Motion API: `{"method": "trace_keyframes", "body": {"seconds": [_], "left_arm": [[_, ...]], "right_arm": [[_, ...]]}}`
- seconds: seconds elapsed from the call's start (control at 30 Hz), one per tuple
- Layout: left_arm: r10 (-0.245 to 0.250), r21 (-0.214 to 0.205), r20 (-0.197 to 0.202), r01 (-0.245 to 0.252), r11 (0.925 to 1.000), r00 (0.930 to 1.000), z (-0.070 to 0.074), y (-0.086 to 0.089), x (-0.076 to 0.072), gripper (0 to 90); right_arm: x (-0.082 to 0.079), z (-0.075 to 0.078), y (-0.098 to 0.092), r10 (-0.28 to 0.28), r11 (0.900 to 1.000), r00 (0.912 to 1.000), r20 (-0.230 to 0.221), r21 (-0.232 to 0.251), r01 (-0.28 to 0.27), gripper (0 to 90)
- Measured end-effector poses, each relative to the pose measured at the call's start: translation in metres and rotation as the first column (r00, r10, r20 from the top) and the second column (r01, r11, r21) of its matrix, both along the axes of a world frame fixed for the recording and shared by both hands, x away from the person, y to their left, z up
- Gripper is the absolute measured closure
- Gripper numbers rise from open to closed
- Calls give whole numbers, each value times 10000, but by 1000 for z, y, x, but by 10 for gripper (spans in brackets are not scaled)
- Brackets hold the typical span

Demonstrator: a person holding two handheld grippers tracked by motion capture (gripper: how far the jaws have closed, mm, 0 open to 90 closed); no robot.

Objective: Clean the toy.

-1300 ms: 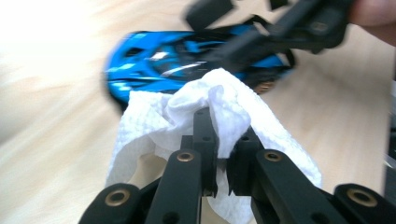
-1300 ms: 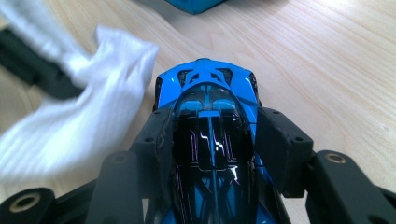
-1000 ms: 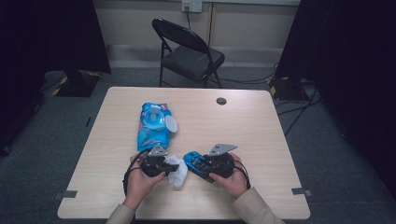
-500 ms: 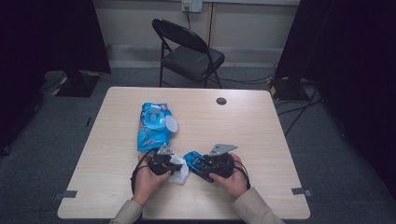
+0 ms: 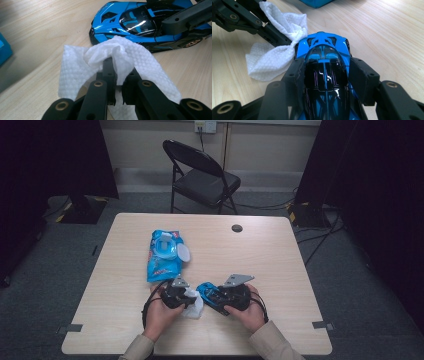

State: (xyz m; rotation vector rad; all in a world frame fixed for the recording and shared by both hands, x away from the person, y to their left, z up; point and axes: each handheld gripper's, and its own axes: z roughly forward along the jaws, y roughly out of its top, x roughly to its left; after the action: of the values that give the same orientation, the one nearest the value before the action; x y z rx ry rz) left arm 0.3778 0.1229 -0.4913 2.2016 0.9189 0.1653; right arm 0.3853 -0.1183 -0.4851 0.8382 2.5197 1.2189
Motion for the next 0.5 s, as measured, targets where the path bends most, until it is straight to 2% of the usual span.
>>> {"method": "trace_keyframes", "body": {"seconds": [0.5], "left_arm": [[-128,-163,-21,128,9998,9999,-1,-5,-6,837]], "right_arm": [[0,0,0,-9,10000,10000,-7,8,9,478]]}}
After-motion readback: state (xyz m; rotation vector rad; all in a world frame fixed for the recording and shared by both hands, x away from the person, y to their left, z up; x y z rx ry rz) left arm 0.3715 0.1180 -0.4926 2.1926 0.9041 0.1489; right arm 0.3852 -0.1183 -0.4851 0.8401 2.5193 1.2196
